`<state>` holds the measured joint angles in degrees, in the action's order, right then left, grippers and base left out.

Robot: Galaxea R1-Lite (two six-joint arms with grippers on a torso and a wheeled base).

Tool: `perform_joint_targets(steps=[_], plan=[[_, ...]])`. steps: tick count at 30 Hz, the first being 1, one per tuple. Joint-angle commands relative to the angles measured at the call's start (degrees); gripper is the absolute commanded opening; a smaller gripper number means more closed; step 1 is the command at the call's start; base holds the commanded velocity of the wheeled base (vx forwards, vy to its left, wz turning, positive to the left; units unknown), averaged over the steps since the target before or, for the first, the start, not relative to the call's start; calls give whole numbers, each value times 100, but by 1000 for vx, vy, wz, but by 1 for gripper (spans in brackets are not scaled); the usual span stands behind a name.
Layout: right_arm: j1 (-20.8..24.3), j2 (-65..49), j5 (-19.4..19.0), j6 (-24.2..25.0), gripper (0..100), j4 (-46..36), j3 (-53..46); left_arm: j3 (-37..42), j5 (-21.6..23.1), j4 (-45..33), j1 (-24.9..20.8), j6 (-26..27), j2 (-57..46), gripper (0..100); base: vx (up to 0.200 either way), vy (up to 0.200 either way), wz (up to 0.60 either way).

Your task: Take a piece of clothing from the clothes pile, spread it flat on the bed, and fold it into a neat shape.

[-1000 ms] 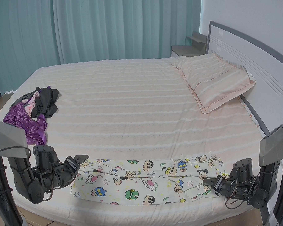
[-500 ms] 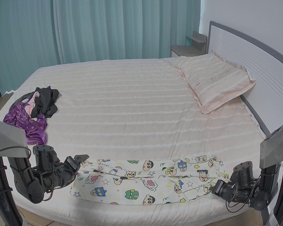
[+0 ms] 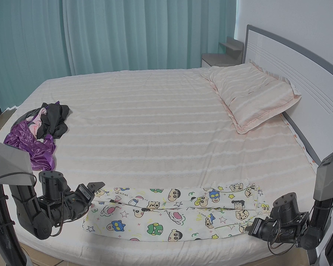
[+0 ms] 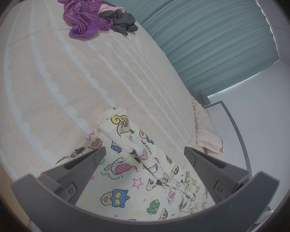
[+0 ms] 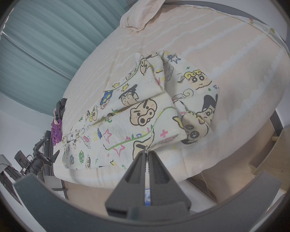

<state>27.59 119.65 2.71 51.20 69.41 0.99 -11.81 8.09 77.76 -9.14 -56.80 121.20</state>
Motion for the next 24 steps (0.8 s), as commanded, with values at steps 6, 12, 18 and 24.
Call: perform_joint_targets(steps=[6,12,18,24], plan=[[63,6,2,-14,100,-7,-55,21,-1,2,0,2,9,100,0,0,0],[71,-144,2,-40,100,72,-72,-32,-54,2,0,-25,9,100,0,0,0],[36,-258,2,-40,100,81,-46,4,-54,2,0,-42,-26,100,0,0,0],[10,-320,2,-40,100,310,-99,47,-18,11,18,-42,-35,100,0,167,0]])
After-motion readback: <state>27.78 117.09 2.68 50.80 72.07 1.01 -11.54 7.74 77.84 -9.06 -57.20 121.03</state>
